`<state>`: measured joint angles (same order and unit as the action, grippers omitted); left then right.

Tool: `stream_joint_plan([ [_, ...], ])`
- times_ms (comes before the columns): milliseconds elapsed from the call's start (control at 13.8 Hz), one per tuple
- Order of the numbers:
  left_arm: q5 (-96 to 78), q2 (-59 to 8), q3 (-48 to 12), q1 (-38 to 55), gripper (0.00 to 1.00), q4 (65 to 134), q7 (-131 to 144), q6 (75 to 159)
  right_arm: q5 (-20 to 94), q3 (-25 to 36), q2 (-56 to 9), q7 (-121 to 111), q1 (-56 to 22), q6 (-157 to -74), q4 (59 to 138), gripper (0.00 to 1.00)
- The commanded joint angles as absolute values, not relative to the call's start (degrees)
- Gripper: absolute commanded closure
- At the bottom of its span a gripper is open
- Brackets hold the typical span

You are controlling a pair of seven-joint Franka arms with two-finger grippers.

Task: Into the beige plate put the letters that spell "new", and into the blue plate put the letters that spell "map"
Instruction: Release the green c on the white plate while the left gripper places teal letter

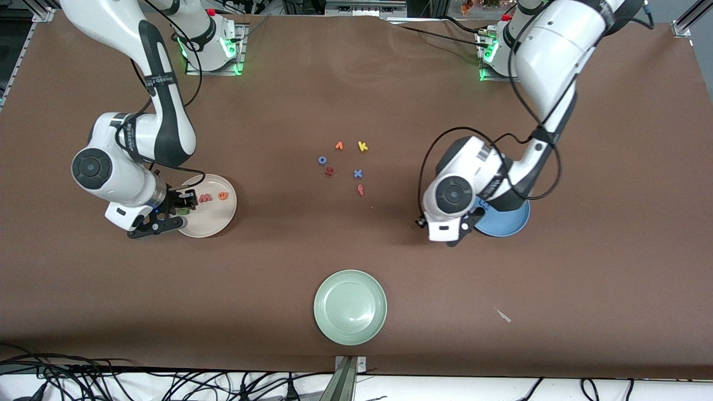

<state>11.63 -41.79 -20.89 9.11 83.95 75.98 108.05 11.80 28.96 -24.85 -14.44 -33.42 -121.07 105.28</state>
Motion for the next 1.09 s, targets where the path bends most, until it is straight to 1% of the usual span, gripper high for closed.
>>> stream_joint_plan([
  [0, 12.3, -39.7, -21.3, 4.6, 0.93, 85.0, 63.6, 101.9, 12.3, 28.5, -23.8, -9.8, -34.2, -113.0, 98.5, 0.38],
  [73, 12.0, -39.7, -21.3, 2.7, 0.92, 85.3, 59.2, 100.7, 11.9, 28.6, -23.6, -9.5, -34.5, -110.6, 96.4, 0.25],
  [145, 12.0, -39.8, -21.3, 0.7, 0.92, 86.0, 55.1, 100.1, 11.5, 28.7, -23.3, -9.8, -34.5, -107.9, 93.8, 0.00],
  [291, 12.0, -40.1, -21.3, -2.9, 0.92, 87.7, 47.1, 99.9, 10.3, 28.9, -23.4, -9.6, -34.3, -99.9, 86.4, 0.00],
  [363, 12.0, -40.2, -21.4, -4.5, 0.89, 88.7, 43.7, 100.0, 8.6, 29.2, -23.7, -9.4, -34.5, -97.1, 83.4, 0.00],
  [436, 12.0, -40.3, -21.3, -5.0, 0.79, 89.2, 41.2, 100.0, 8.0, 29.7, -23.6, -9.6, -34.5, -95.7, 82.0, 0.00],
  [509, 12.0, -40.4, -21.3, -5.4, 0.54, 89.3, 39.7, 100.0, 8.2, 30.1, -23.6, -9.4, -34.5, -93.2, 81.2, 0.00],
  [581, 12.0, -40.4, -21.3, -6.3, 0.42, 89.3, 37.9, 100.0, 8.1, 30.0, -23.5, -9.2, -34.5, -91.6, 79.4, 0.00],
  [654, 11.9, -40.4, -21.4, -7.4, 0.26, 89.1, 34.6, 100.0, 8.4, 29.6, -22.8, -8.6, -34.3, -91.5, 78.8, 0.00],
  [727, 11.9, -40.3, -21.4, -8.0, 0.00, 88.9, 30.8, 100.0, 8.2, 28.8, -21.4, -7.2, -33.5, -91.3, 79.1, 0.00],
  [799, 11.8, -40.2, -21.4, -8.3, 0.00, 88.7, 28.1, 99.8, 7.8, 25.0, -19.7, -4.9, -30.2, -90.5, 79.3, 0.00],
  [945, 11.5, -38.6, -22.1, -8.6, 0.00, 87.9, 27.2, 97.8, 6.9, 12.3, -15.2, -3.3, -17.3, -88.2, 81.0, 0.00],
  [1018, 11.5, -36.8, -22.8, -8.2, 0.00, 87.0, 27.2, 95.5, 6.9, 8.1, -13.0, -3.6, -12.5, -88.2, 82.9, 0.00],
])
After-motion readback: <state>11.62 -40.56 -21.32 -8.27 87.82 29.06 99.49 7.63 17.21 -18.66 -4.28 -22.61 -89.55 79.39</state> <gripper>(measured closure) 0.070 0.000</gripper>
